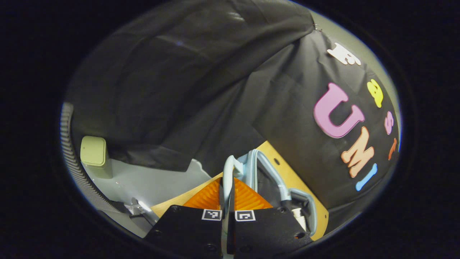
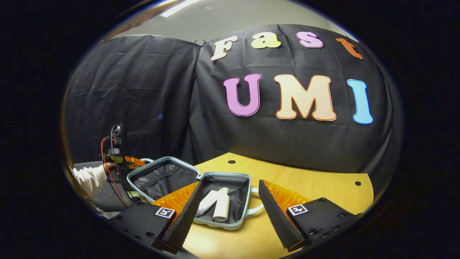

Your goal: First open the suitcase, pack the skin care products into it, and then close the suitcase.

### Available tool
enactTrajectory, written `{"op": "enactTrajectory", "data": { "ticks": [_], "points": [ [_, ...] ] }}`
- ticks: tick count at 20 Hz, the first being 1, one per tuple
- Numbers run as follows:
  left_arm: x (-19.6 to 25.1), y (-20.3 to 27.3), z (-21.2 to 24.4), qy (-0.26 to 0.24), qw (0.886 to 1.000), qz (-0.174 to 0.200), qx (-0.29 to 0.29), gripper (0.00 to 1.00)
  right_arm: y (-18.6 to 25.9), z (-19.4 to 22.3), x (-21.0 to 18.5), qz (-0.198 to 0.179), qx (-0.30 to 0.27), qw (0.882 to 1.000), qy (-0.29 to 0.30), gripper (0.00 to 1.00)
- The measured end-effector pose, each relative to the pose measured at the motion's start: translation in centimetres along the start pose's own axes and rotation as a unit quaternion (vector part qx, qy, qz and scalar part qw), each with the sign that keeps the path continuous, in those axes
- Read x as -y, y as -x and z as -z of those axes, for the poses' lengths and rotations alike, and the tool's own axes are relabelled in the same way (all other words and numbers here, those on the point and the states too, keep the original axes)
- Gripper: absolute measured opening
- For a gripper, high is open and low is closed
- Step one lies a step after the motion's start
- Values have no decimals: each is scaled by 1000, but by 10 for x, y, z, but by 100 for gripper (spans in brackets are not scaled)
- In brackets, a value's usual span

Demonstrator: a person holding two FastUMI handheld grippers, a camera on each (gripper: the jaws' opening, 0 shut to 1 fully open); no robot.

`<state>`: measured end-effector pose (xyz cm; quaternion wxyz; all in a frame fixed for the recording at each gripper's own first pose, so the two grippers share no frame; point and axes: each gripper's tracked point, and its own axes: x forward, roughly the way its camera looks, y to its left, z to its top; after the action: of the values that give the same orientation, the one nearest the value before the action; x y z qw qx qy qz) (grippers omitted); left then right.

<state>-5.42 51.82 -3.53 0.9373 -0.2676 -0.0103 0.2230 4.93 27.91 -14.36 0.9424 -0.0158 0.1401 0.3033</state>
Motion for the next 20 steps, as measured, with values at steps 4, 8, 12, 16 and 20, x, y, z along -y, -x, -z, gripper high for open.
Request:
{"op": "enactTrajectory", "data": {
  "ticks": [4,8,12,16,20],
  "points": [
    [93,25,-28,-76,996,36,17,0,7,-4,13,20,11,1000,4,98],
    [192,45,-31,-119,990,76,14,0,25,-5,36,49,18,999,3,98],
    [283,51,10,-195,975,102,14,0,46,-13,63,89,32,995,14,98],
    [370,43,82,-247,957,149,-17,0,70,-16,90,133,44,990,2,98],
    [415,19,165,-293,940,162,-63,0,92,-3,112,166,36,985,14,98]
  ]
}}
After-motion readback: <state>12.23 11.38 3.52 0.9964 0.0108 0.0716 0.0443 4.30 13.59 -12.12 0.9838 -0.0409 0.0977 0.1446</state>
